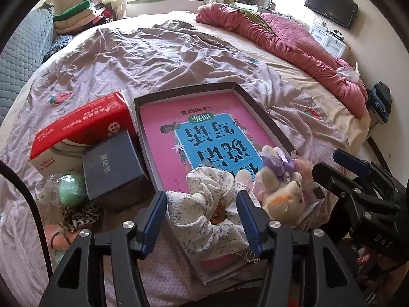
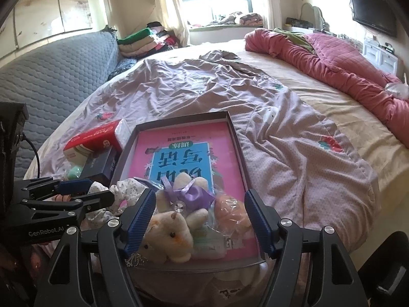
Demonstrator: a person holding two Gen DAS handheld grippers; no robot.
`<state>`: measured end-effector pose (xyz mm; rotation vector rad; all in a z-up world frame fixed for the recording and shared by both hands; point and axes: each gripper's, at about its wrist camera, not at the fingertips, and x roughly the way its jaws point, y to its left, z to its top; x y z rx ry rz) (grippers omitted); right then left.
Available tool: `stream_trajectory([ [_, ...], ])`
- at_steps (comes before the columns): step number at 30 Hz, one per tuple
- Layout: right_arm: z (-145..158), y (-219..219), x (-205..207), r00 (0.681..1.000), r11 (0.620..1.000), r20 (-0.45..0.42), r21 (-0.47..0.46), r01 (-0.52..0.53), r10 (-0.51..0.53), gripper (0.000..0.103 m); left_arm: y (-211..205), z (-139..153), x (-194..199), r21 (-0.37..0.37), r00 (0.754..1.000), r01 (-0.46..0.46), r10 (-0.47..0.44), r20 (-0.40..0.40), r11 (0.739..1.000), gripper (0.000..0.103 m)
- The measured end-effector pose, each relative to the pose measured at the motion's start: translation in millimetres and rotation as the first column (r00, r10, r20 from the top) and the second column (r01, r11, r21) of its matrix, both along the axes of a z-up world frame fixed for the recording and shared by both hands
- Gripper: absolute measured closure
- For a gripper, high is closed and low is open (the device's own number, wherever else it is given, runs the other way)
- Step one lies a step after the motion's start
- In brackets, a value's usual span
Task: Organize soft objects
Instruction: 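Lower the cloth and bunny onto the tray and open both tools, then withdraw both tools from the tray toward the remaining items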
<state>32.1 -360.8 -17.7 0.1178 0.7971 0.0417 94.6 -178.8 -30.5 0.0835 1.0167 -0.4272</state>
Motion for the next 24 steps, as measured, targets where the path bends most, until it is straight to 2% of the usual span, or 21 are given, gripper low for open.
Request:
stream_trajectory([
  [5, 5.4, -0.8, -1.8, 1.0, 1.0, 0.006, 0.002, 0.003, -0.003, 0.029, 3.7, 9.7, -4.6, -0.002, 1.0, 0.003, -0.003, 0.016, 1.0, 0.039],
  [12, 17.6, 5.8, -6.0, 1.0, 1.0, 0.029, 0.003, 0.0, 0.0, 0.027, 15.6, 22.9, -11.7, -0.009, 0.999, -0.011, 0.012, 0.039, 1.0, 0.038],
  [24, 30.5, 38.4, -8.7, 0.997, 0.998, 0.037, -0.033, -0.062, 0.063, 0.026, 67.9, 47.7, -21.8, -0.018, 0.99, -0.112, 0.113, 0.084, 0.994, 0.036],
])
